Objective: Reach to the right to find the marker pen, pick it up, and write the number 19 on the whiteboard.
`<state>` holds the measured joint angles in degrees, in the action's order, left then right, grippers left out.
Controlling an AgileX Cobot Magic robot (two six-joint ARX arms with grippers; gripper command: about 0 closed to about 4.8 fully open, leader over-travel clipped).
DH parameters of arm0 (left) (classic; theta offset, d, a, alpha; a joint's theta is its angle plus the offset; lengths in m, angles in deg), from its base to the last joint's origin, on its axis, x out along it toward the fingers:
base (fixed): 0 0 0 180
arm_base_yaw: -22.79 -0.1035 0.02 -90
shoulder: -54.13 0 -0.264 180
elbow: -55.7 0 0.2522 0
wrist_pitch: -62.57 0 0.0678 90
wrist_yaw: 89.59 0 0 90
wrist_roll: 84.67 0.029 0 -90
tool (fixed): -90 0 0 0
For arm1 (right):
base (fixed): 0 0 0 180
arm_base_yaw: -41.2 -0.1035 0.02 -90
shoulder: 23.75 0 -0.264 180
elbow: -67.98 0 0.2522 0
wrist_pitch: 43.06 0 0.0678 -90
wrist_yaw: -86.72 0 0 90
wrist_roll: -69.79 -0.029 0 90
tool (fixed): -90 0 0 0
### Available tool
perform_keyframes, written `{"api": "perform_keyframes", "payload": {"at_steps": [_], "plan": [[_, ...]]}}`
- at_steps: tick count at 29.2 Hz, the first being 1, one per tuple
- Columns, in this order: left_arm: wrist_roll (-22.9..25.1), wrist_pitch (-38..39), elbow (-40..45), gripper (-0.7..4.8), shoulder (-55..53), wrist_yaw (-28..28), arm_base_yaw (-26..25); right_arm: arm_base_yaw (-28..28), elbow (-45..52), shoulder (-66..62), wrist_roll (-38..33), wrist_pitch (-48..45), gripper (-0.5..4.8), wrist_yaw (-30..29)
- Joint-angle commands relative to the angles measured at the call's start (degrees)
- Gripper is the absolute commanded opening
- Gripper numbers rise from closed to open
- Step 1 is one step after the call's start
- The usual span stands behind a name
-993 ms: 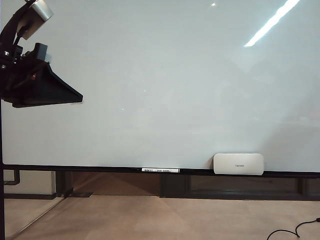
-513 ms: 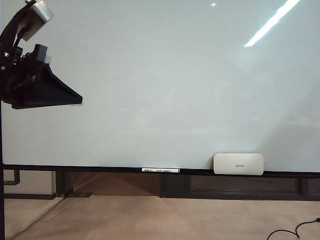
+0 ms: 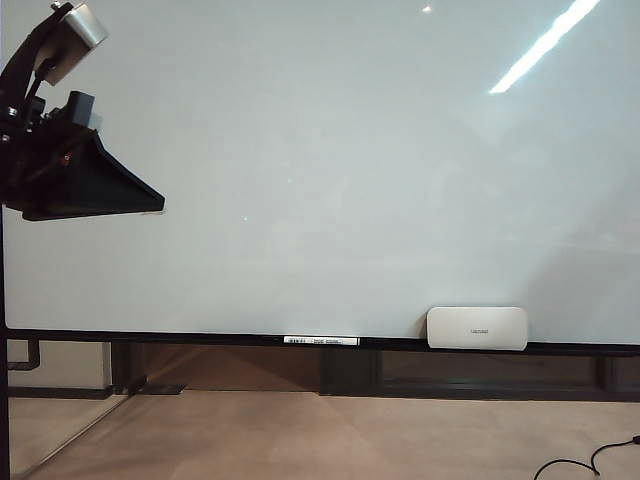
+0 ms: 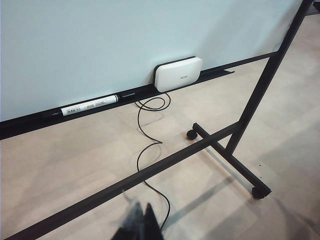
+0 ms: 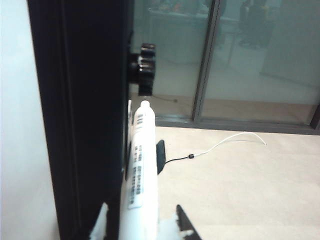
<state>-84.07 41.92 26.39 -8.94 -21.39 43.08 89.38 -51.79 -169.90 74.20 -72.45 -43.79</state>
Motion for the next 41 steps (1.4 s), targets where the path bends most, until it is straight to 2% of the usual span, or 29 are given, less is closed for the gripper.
{"api": "perform_keyframes", "payload": {"at_steps": [1, 5, 7, 13, 14, 17, 22, 25, 29, 35, 41], "plan": [[0.5, -0.1, -0.1, -0.05, 0.0, 0.1, 0.1, -0.1, -0.2, 0.3, 0.1, -1.8, 1.80, 0.6], [0.4, -0.1, -0.1, -0.05, 0.0, 0.1, 0.1, -0.1, -0.3, 0.3, 0.1, -2.2, 1.76, 0.7], [0.4, -0.1, -0.1, -0.05, 0.0, 0.1, 0.1, -0.1, -0.2, 0.3, 0.1, -2.2, 1.58, 0.8], [0.4, 0.1, -0.1, -0.05, 0.0, 0.1, 0.1, -0.1, -0.2, 0.3, -0.1, -2.1, 0.03, 0.8], [0.4, 0.1, -0.1, -0.05, 0.0, 0.1, 0.1, -0.1, -0.2, 0.3, -0.2, -2.1, -0.05, 0.8], [0.5, 0.1, -0.1, -0.05, 0.0, 0.1, 0.1, -0.1, -0.2, 0.4, -1.1, -2.4, -0.05, 0.8], [0.4, 0.1, -0.2, -0.04, 0.2, 0.1, 0.1, 0.1, -0.2, 1.2, -11.3, -7.7, -0.05, 0.9], [0.4, 0.0, -0.2, -0.04, 0.8, 0.2, 0.1, 0.3, 0.2, 3.0, -13.2, -7.6, -0.05, 2.9], [0.5, 0.0, -0.2, -0.05, 2.8, 2.0, 0.1, 0.7, 0.2, 7.2, -13.8, -1.3, -0.05, 3.3], [0.8, -0.5, -0.5, -0.05, 5.4, 9.1, 0.0, 2.2, 0.2, 15.4, -13.1, 10.7, -0.05, 6.1], [1.1, 0.2, -2.4, -0.05, 5.6, 9.1, 0.0, 4.0, 0.2, 22.4, -13.1, 16.9, -0.05, 6.8]]}}
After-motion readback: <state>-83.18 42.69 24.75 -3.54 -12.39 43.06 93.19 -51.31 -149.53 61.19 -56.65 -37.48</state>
